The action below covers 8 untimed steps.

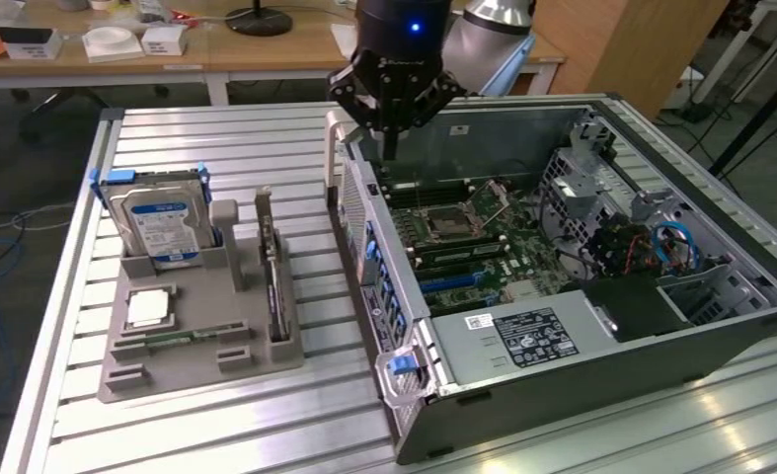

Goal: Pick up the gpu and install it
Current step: 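Reach for the gpu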

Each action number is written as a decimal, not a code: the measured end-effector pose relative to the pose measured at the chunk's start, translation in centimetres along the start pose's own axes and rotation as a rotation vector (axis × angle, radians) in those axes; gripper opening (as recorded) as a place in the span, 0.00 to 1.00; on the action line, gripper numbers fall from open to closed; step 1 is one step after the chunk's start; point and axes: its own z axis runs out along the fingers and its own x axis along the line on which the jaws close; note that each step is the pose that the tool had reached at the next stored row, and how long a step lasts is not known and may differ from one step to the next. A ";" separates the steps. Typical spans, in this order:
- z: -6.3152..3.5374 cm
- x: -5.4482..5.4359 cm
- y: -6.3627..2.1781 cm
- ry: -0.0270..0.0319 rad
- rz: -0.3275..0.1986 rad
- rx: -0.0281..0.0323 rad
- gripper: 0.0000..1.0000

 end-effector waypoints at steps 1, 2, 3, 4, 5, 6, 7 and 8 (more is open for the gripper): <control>0.01 0.0 0.00 0.0000 0.000 0.0000 0.11; 0.02 0.1 -0.01 0.0000 0.000 0.0000 0.11; 0.04 0.2 -0.01 0.0000 0.000 0.0000 0.11; 0.05 0.2 -0.02 0.0001 0.000 0.0000 0.11; 0.07 0.3 -0.02 0.0000 0.000 0.0000 0.11; 0.08 0.3 -0.03 0.0000 0.000 0.0000 0.11; 0.09 0.4 -0.03 0.0000 0.000 0.0000 0.11; 0.11 0.4 -0.04 0.0000 0.000 0.0000 0.11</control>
